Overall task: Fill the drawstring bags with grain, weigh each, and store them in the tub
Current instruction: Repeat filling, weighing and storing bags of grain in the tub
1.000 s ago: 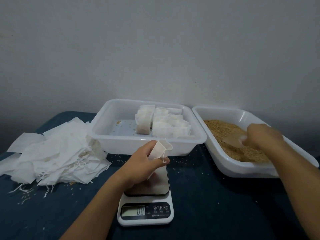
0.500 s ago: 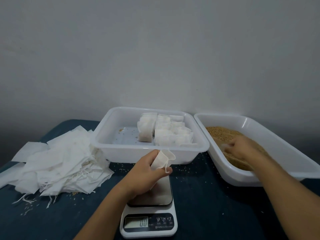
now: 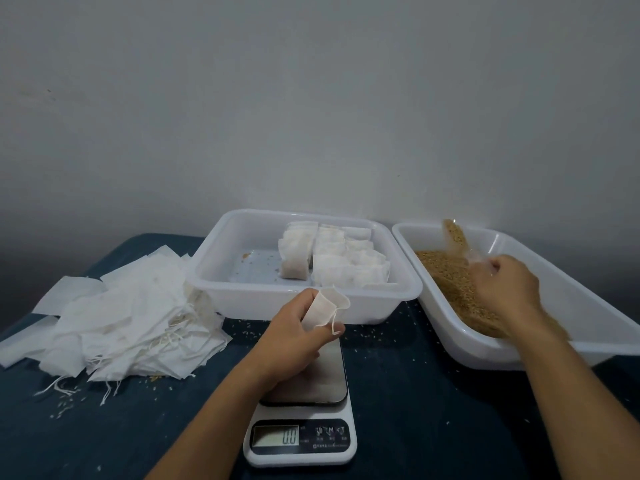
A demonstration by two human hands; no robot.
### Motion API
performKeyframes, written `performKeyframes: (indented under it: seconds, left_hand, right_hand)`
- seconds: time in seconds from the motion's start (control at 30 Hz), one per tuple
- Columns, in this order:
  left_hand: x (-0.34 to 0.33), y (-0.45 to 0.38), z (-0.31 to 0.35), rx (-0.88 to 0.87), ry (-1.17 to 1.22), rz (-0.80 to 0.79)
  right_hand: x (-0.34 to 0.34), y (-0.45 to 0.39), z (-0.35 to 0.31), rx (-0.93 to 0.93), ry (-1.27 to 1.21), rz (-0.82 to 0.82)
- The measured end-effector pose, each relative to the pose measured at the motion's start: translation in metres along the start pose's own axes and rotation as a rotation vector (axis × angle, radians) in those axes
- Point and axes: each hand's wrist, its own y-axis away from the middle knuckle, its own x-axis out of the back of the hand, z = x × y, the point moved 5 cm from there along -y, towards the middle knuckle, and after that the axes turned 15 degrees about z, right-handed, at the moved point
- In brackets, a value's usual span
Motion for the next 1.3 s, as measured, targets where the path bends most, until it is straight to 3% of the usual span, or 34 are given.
performKeyframes:
  seconds: [0.1,0.2,0.4,0.6,0.93,1.3]
  left_hand:
    - [0.001,-0.002,-0.001,0.012,0.019,0.017]
    - [0.003,-0.003,-0.001,0.031,0.066,0.038]
    - [0.017,-0.007,0.004,0.074,0.123,0.074]
    - [0.03,-0.01,0.001,0.071,0.069,0.072]
    - [0.034,-0.012,-0.003,0.098,0.074,0.0]
    - [0.026,-0.013,-0.013,0.023,-0.118,-0.055]
  right_hand:
    - [0.016,0.011,-0.013,0.035,-0.168,0.061]
    - [0.031,0.022,-0.031,0.064,-0.344,0.022]
    - [0.049,0.051,-0.069,0.227,-0.538,-0.314]
    - [0.054,0.069,-0.09,0.377,-0.353,-0.592]
    - [0.066,0.071,-0.107,0.524,-0.271,-0.594]
    - [0.077,0.068,-0.126,0.633,-0.134,-0.615]
